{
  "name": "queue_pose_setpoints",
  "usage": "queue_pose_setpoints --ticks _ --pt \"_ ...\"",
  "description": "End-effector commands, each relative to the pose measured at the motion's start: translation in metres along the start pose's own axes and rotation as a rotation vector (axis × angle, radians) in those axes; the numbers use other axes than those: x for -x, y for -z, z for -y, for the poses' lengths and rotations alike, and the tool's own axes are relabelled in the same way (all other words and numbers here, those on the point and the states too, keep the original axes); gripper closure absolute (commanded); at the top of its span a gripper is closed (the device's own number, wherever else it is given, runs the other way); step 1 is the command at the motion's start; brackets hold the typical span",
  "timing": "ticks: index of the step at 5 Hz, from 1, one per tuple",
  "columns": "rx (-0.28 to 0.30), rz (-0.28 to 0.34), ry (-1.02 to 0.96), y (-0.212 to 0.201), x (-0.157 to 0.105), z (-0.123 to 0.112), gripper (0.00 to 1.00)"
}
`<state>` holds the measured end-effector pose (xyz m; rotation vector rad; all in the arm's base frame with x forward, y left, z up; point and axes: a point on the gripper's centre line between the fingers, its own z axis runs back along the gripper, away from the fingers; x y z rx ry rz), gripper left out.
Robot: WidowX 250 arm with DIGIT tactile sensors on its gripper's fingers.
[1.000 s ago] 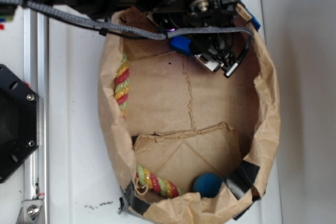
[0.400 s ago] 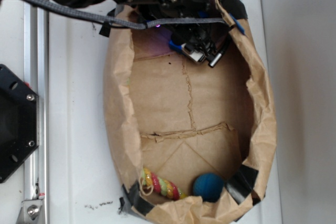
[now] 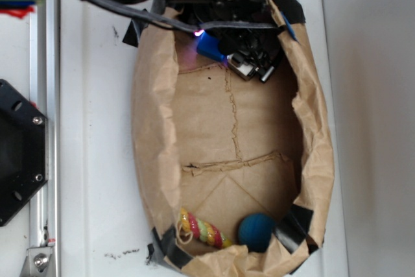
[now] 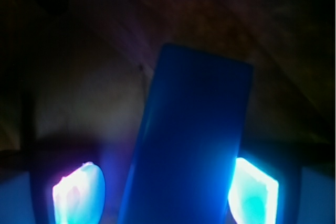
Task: Grab the blue block.
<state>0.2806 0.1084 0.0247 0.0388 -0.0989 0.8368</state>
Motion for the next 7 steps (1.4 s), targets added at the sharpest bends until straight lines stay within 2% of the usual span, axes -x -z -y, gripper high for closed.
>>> queue_pose_setpoints --ticks 1,2,3,4,5,6,7 --pt "0.024 0.058 -0.015 -0.019 -0.018 0.003 0.00" --pt "0.030 0.061 -0.010 -0.020 -0.016 0.003 0.06" --pt "0.027 0.059 -0.003 -0.020 -0.015 0.002 1.00" --pt "0.037 0.062 0.027 -0.028 -0.012 0.001 1.00" --pt "0.064 0.039 0.133 -0.050 0.000 0.003 1.00" --pt "0.097 0.069 0.266 -0.092 0.027 0.017 1.00" --pt "0.126 0.062 0.400 -0.136 0.050 0.030 1.00"
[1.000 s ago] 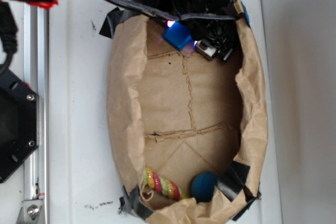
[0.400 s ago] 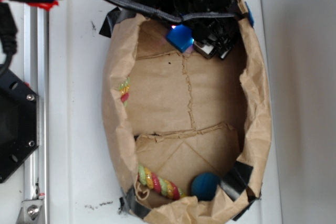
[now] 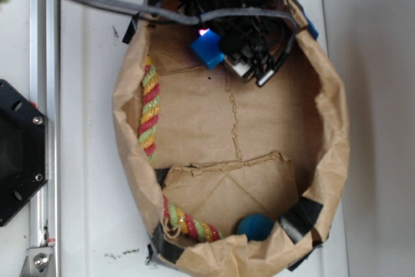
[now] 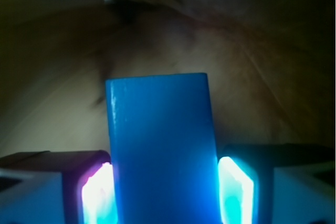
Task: Grab the blue block.
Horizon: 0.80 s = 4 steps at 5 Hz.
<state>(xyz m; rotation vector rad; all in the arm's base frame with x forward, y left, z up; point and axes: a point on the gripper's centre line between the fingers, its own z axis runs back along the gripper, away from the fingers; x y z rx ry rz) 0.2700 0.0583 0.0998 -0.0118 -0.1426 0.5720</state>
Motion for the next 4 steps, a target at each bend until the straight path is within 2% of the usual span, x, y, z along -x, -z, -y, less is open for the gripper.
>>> queue_pose_setpoints --ticks 1,2,3,4 --pt "-0.015 0.018 0.337 -0.079 0.018 0.019 1.00" --pt "-0.037 -0.002 0.429 -0.084 0.029 0.019 1.00" --pt "-0.026 0.036 0.375 -0.084 0.037 0.019 1.00" --pt "-0.046 0.061 0.380 -0.085 0.044 0.018 1.00"
